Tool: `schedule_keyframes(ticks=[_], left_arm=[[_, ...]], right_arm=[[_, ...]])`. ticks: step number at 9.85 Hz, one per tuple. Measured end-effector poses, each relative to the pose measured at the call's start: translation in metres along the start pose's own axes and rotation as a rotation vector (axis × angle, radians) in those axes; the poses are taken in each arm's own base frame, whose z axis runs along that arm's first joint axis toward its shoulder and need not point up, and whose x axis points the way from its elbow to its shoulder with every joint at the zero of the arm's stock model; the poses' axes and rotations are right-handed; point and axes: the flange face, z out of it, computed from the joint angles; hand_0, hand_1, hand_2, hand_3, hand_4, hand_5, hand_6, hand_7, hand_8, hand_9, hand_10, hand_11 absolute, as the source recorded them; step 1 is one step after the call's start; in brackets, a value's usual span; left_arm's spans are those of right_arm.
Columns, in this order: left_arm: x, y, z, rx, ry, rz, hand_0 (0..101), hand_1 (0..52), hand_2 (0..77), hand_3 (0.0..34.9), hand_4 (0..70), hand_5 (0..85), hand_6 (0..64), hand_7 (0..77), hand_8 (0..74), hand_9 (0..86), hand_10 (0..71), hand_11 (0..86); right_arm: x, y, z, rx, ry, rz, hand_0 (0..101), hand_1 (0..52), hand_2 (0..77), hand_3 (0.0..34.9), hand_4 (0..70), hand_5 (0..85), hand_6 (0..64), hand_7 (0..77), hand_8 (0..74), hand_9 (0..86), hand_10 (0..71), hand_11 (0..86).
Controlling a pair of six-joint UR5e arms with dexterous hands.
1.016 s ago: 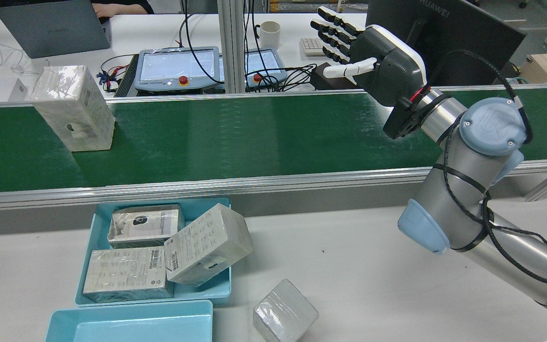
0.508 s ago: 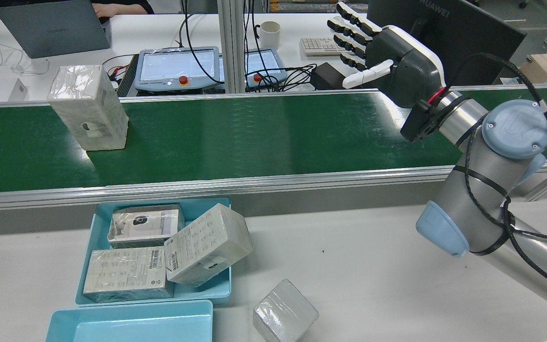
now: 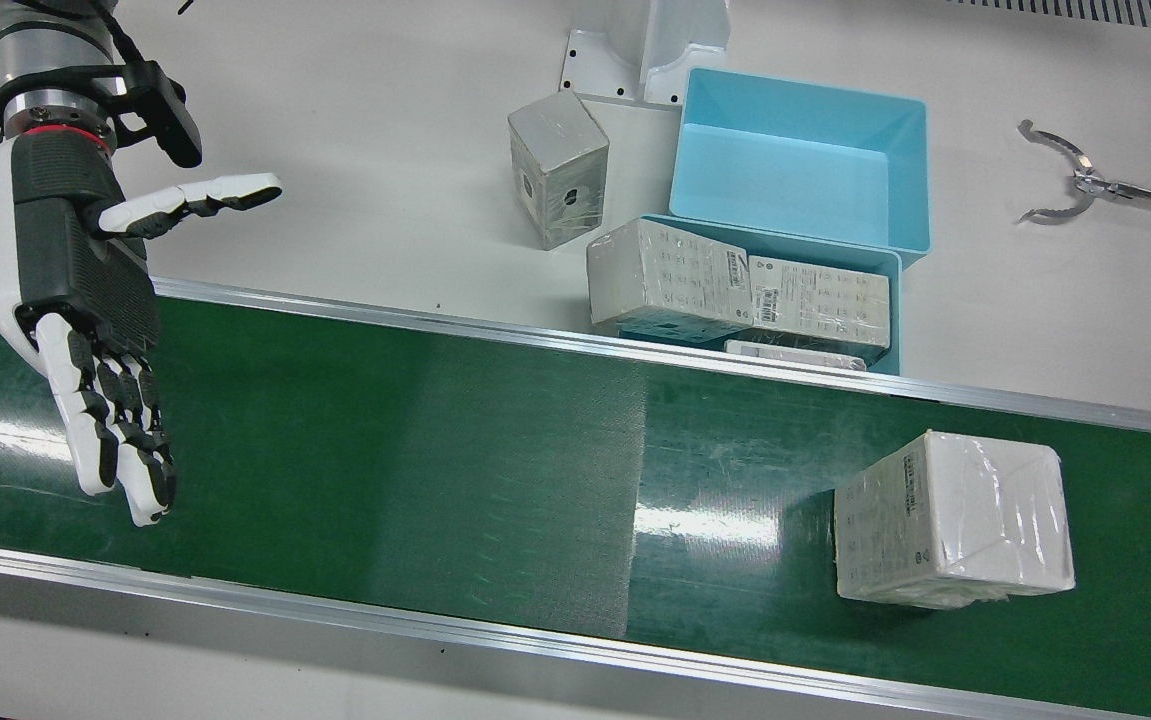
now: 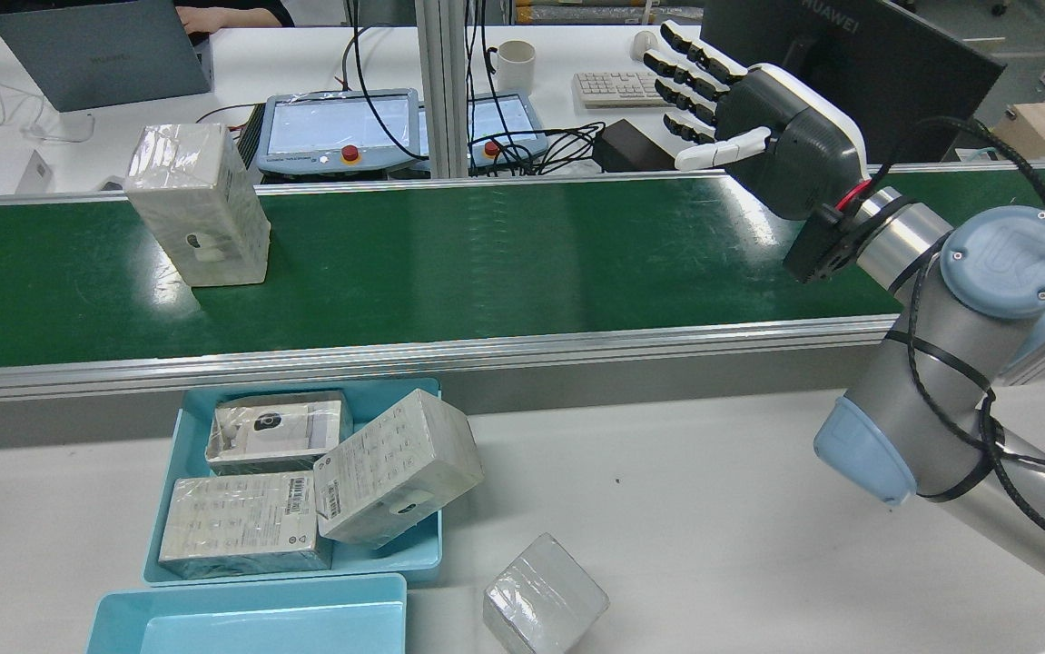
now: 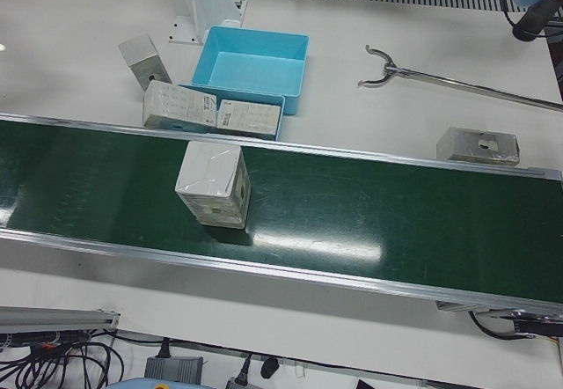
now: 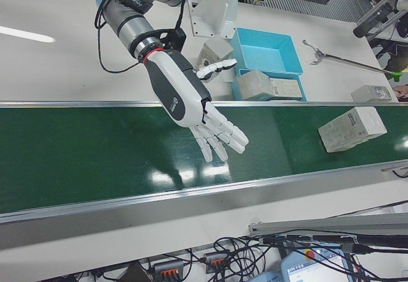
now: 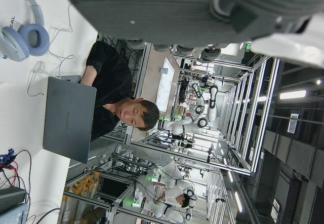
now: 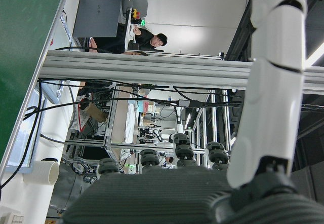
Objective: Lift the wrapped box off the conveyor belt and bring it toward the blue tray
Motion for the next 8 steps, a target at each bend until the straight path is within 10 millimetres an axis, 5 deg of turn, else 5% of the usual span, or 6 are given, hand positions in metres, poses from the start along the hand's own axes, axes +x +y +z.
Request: schedule_keyframes(ticks=[5,8], left_arm=[[0.0,0.0,0.0,0.0,0.0,0.0,0,0.0,0.5,0.0,0.0,1.1,0.0,0.0,0.0,0.0,0.5,0.0],[0.0,0.0,0.0,0.0,0.0,0.0,0,0.0,0.5,0.0,0.0,1.1,0.0,0.0,0.0,0.0,0.0,0.0]], right_arm=[[0.017,0.001,0.006,-0.001,0.023,0.017,46,12.0,10.4,20.5,2.2,2.2,0.0,3.8,3.8,3.8,0.5,3.3],[0.037,0.003,0.035,0.004,0.035,0.021,46,12.0,10.4,19.1,2.2,2.2,0.0,5.5,3.8,3.8,0.5,3.3]])
